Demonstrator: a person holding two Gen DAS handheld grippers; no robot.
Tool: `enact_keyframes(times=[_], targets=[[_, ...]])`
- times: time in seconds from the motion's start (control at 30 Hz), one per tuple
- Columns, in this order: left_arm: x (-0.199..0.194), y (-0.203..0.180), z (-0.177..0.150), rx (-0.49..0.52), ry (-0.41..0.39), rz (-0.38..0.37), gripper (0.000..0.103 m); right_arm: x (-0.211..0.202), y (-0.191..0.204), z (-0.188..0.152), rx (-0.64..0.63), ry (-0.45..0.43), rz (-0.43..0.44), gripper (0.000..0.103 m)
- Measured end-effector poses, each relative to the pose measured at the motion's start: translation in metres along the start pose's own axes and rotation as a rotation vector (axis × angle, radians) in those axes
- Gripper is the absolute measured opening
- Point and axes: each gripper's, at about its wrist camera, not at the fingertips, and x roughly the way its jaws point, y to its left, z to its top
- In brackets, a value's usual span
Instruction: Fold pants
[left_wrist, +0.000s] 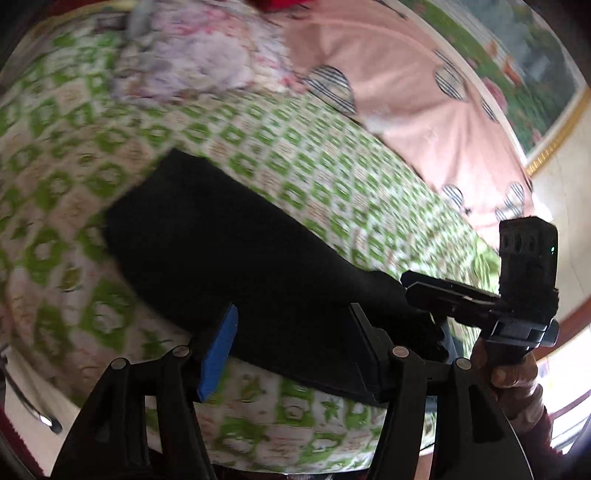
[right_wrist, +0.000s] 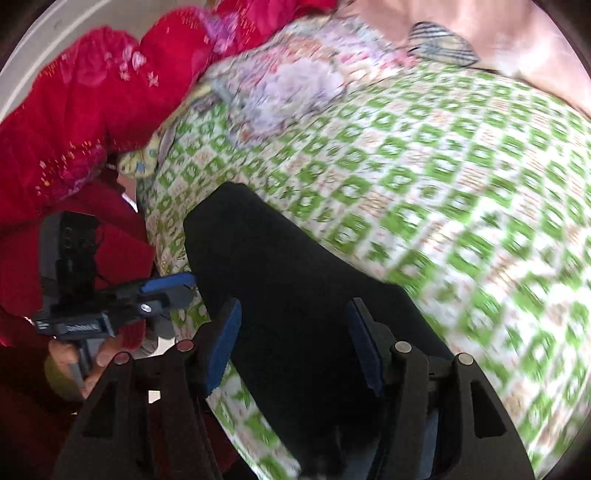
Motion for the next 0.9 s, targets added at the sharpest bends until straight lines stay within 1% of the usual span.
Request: enact_keyframes(times=[0.13,0.2,0.27,0.3,0.43,0.6,0.67,0.77,0.83,0.87,0.9], targets=[[-0.011,0.026,0.007,-0.078,-0.034,0.072,0.061,0.033,0.008,0.026,-0.044,0.061,0.009,0.061],[-0.011,0.039,0.011,-0.113,-0.035,0.12,0.061,0.048,0.011,0.036,-0.062,0.083,0.013,0.061],[-0.009,0.054,0.013,-0.156,-0.031,0.15,0.061,0.063,0.013,0.047,-0.075,0.103,0.017,0.061],[-0.008,0.059,0.014,-0.173,-0.03,0.152,0.061,0.069,0.013,0.052,-0.08,0.113,0.02,0.061],[0.003,0.074,0.022,-0.216,-0.009,0.138,0.061,0.1,0.02,0.077,-0.119,0.159,0.045,0.061],[0.026,0.088,0.025,-0.276,0.06,0.103,0.061,0.139,0.03,0.098,-0.171,0.239,0.065,0.061],[0.027,0.093,0.02,-0.277,0.057,0.098,0.061,0.152,0.032,0.102,-0.186,0.267,0.064,0.061],[0.029,0.098,0.019,-0.294,0.047,0.07,0.059,0.172,0.037,0.104,-0.214,0.309,0.081,0.061],[0.03,0.102,0.021,-0.313,0.036,0.059,0.054,0.182,0.04,0.104,-0.225,0.326,0.104,0.057],[0.032,0.103,0.023,-0.319,0.025,0.053,0.052,0.184,0.042,0.104,-0.229,0.332,0.115,0.046],[0.034,0.104,0.024,-0.321,0.016,0.053,0.043,0.186,0.044,0.104,-0.233,0.336,0.116,0.042]])
